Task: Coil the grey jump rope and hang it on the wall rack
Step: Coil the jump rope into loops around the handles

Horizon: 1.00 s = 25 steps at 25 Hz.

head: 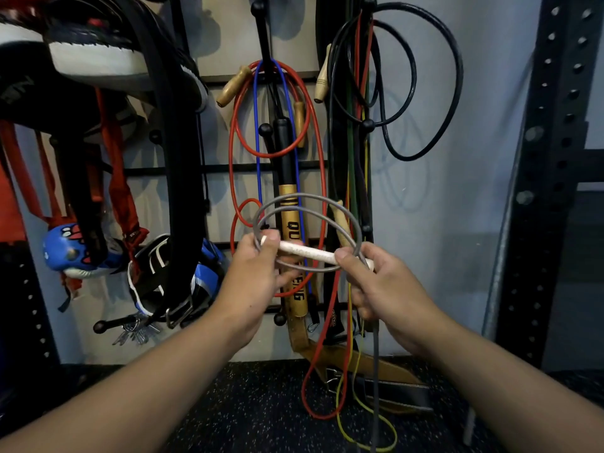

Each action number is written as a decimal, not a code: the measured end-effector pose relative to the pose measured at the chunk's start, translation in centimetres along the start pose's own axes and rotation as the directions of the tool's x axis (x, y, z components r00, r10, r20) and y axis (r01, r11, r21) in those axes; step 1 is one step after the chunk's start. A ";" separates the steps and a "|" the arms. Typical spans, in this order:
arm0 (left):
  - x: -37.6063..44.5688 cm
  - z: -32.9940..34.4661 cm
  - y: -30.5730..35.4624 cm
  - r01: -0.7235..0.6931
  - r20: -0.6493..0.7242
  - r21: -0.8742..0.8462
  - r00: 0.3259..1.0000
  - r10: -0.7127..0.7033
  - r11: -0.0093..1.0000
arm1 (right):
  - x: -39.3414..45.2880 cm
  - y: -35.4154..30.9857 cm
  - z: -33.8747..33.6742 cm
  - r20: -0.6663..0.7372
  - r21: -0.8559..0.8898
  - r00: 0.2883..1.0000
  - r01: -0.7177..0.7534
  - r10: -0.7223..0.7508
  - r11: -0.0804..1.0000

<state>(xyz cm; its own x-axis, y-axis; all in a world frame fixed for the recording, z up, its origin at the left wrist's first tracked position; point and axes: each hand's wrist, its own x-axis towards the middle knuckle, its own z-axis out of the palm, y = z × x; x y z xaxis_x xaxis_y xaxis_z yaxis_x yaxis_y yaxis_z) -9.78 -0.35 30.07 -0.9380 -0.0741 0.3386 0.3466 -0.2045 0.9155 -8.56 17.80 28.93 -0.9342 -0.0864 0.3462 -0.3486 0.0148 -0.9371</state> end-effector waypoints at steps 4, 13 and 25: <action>0.6 -2.5 1.4 -0.113 0.026 0.492 0.993 0.115 0.863 | 0.3 -1.5 -1.3 0.170 -0.278 0.985 0.019 0.030 0.960; 2.3 2.6 6.0 -0.565 0.643 0.752 0.742 -0.189 0.339 | 1.7 -4.6 -2.0 0.341 -0.444 0.939 0.205 -0.047 0.872; 2.0 1.3 5.0 -0.367 0.716 0.663 0.566 -0.409 0.653 | 1.3 -6.3 -4.0 0.462 -0.500 0.884 0.201 0.064 0.843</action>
<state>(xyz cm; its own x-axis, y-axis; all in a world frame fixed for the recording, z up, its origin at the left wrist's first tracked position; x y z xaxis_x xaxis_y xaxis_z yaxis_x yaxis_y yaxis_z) -9.91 -0.25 35.56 -0.6717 0.7403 -0.0266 0.5712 0.5405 0.6177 -7.89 21.61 35.50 -0.8133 -0.5359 0.2263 -0.5191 0.4928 -0.6984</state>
